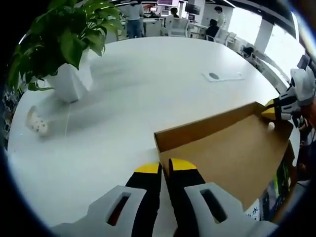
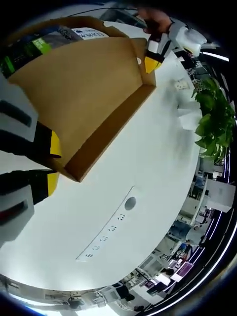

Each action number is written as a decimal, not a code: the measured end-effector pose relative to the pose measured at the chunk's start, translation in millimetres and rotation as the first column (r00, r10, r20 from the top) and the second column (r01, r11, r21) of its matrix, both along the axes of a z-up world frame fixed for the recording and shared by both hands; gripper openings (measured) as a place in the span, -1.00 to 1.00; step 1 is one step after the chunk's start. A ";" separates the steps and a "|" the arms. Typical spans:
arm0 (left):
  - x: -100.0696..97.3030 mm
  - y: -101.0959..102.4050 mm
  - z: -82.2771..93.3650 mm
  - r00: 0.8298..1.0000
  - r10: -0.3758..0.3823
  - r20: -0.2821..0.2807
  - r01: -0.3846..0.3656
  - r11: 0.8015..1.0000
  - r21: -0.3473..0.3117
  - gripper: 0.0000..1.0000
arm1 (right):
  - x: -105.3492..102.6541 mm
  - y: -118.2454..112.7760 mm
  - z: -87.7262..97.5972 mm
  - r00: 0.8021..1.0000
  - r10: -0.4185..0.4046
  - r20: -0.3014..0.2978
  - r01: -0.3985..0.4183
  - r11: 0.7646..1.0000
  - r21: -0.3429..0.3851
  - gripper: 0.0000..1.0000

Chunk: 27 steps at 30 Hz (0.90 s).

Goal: Operate the shoe box by opening the lid, removing the specified soft item, and placing it in the target area until the item is outside and the box remains undamaged.

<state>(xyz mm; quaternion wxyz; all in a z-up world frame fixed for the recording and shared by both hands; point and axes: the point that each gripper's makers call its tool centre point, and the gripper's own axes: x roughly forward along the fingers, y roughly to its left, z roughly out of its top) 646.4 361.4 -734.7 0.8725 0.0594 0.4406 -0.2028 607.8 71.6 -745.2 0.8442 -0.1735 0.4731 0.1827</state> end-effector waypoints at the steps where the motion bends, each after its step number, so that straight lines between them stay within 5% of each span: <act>1: -1.3 -0.6 0.4 1.000 -0.001 -0.002 0.001 1.000 0.003 -0.89 | -0.1 -0.1 -0.8 1.000 -0.001 -0.002 0.001 1.000 0.000 -0.92; 11: -2.6 -2.5 -1.3 1.000 -0.004 -0.018 0.004 1.000 -0.011 -0.87 | -0.5 -1.0 -2.4 1.000 -0.005 -0.012 0.005 1.000 -0.003 -0.90; 27: -1.0 -4.1 5.4 0.999 -0.024 0.033 0.024 1.000 0.010 -0.78 | 1.3 -1.5 0.5 0.999 0.032 0.025 -0.031 0.998 -0.054 -0.85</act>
